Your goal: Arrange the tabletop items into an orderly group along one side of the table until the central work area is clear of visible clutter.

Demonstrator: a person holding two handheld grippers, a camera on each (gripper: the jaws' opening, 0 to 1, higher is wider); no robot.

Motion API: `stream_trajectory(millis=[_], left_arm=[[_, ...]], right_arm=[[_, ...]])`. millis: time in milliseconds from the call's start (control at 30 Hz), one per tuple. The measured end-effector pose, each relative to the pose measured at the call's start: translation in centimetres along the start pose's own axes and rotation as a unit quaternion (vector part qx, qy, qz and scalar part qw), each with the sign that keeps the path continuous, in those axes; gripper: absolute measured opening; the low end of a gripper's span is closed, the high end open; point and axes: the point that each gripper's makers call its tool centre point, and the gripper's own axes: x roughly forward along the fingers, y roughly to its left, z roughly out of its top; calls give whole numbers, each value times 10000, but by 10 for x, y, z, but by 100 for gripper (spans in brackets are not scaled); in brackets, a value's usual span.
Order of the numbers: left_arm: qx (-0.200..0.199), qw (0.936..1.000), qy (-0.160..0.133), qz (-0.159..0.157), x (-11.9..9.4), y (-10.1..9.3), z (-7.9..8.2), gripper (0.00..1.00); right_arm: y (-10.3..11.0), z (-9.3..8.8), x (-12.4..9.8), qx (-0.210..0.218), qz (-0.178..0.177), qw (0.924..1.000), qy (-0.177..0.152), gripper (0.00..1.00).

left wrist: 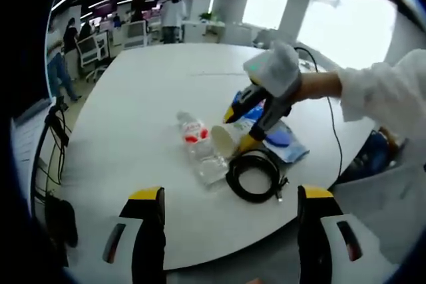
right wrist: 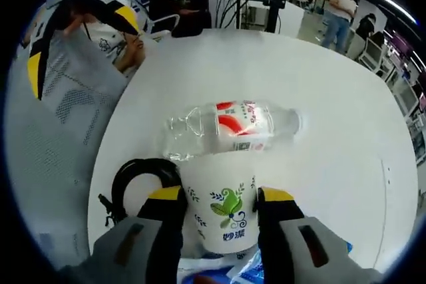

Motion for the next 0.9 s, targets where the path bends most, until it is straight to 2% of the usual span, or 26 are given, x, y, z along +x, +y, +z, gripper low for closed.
stream_trajectory(millis=[200, 467, 633, 800, 900], left_arm=[[-35, 10000, -24, 17, -1, 2, 0, 78], [-34, 10000, -57, -9, 1, 0, 3, 78], [-42, 9999, -115, -5, 1, -1, 5, 78], [-43, 9999, -125, -7, 1, -1, 6, 78], [-42, 9999, -126, -9, 2, -1, 6, 78]], right_arm=[[-2, 3, 3, -115, -78, 9999, -103, 38], [-1, 4, -5, -81, -237, 9993, -268, 37], [-7, 2, -12, 225, -516, 9969, -542, 37], [-17, 5, -19, 718, -795, 9878, -1130, 37], [-20, 7, -23, 826, -977, 9818, -1402, 37]])
